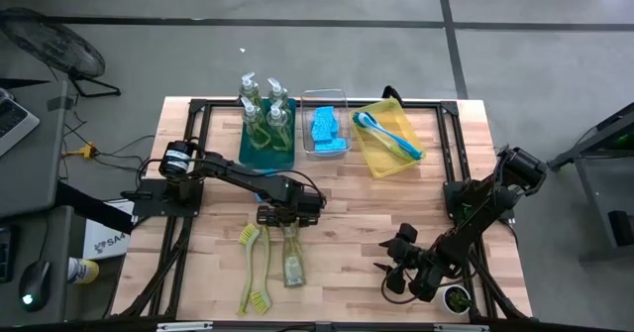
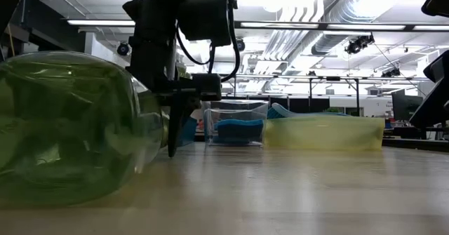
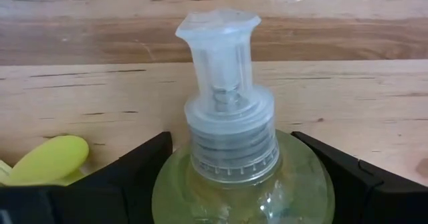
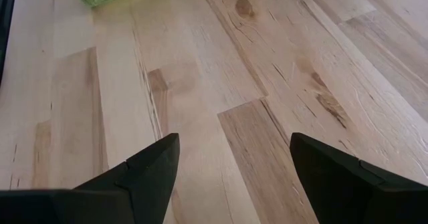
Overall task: Pick & Place Kitchen Sink Supplies
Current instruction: Put the dishwashing liquid into the blue bin
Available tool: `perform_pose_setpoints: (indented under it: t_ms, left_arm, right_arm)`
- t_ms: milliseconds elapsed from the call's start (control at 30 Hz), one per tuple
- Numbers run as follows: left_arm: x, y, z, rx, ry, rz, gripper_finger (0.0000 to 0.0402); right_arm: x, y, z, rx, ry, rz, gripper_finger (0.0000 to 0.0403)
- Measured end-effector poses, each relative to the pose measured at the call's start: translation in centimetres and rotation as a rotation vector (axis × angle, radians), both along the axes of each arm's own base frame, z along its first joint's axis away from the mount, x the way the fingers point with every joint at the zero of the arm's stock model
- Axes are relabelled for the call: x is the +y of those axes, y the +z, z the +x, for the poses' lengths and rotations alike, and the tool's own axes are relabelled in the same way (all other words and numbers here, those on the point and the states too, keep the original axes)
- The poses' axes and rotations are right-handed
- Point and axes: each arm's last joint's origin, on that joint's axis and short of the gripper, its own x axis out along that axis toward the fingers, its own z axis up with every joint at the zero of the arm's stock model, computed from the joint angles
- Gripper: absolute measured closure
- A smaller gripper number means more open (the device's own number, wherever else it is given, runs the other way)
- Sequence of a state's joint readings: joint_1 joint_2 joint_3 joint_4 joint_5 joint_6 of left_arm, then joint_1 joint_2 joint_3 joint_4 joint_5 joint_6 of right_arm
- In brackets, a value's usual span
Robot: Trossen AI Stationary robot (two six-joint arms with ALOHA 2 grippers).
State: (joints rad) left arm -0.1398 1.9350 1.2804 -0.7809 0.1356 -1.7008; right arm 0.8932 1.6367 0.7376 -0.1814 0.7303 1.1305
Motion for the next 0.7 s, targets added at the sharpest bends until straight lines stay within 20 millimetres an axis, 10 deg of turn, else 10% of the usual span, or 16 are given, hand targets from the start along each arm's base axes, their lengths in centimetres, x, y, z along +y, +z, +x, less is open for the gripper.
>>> perform_pose_setpoints:
  t_ms: [700]
  left_arm:
    - [-0.2, -1.2, 0.1, 0.017, -0.208, -0.05, 0.0122]
  right_arm:
    - [0.0, 0.0, 0.1, -0.006, -0.001, 0.008, 0.0124]
